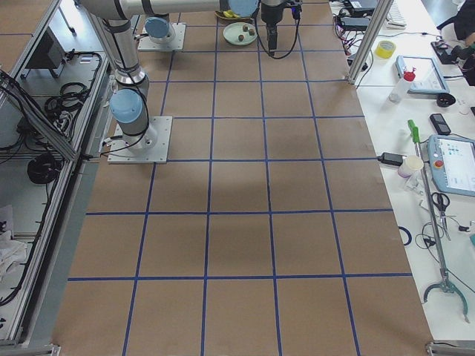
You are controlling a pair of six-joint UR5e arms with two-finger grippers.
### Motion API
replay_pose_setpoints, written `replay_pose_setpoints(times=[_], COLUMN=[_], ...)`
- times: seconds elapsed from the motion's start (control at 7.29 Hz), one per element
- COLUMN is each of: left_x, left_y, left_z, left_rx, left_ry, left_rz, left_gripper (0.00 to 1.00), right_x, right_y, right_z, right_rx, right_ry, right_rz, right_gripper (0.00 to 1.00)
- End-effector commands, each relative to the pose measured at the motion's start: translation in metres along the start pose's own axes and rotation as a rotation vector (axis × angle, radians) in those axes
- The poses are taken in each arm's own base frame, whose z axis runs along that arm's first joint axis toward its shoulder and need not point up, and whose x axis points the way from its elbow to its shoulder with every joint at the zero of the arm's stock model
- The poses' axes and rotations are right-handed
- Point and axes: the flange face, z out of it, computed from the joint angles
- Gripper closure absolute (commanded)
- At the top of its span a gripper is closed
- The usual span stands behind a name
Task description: Collect all strawberries into plate
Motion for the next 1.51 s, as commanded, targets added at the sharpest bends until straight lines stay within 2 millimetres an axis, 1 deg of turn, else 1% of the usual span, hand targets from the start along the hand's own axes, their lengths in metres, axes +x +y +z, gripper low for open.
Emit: replay_pose_setpoints(times=[0.0,0.14,0.27,0.41,0.55,0.69,0.82,0.96,1.23,1.37], left_x=[0.012,0.017,0.02,0.03,0.035,0.048,0.053,0.054,0.054,0.054], left_y=[0.008,0.02,0.028,0.052,0.071,0.093,0.112,0.122,0.124,0.121], left_z=[-0.068,-0.101,-0.123,-0.15,-0.171,-0.189,-0.198,-0.204,-0.201,-0.198], left_rx=[0.142,0.208,0.25,0.28,0.312,0.349,0.366,0.383,0.376,0.369], left_ry=[0.004,0.0,0.028,0.026,0.023,0.063,0.075,0.075,0.066,0.068], left_rz=[0.004,0.006,-0.063,-0.092,-0.092,-0.08,-0.075,-0.076,-0.092,-0.092], left_gripper=[0.0,0.0,0.0,0.0,0.0,0.0,0.0,0.0,0.0,0.0], right_x=[0.001,0.001,0.001,0.001,0.001,0.001,0.001,0.001,0.001,0.001], right_y=[0.0,0.0,0.0,0.0,0.0,0.0,0.0,0.0,0.0,0.0], right_z=[0.0,0.0,0.0,0.0,0.0,0.0,0.0,0.0,0.0,0.0], right_rx=[-0.001,-0.001,0.001,0.001,0.001,0.001,0.001,0.001,0.001,0.001], right_ry=[0.0,0.0,0.0,0.0,0.0,0.0,0.0,0.0,0.0,0.0], right_rz=[0.001,0.001,0.0,0.0,0.0,0.0,-0.002,-0.002,-0.002,-0.002], right_gripper=[0.0,0.0,0.0,0.0,0.0,0.0,0.0,0.0,0.0,0.0])
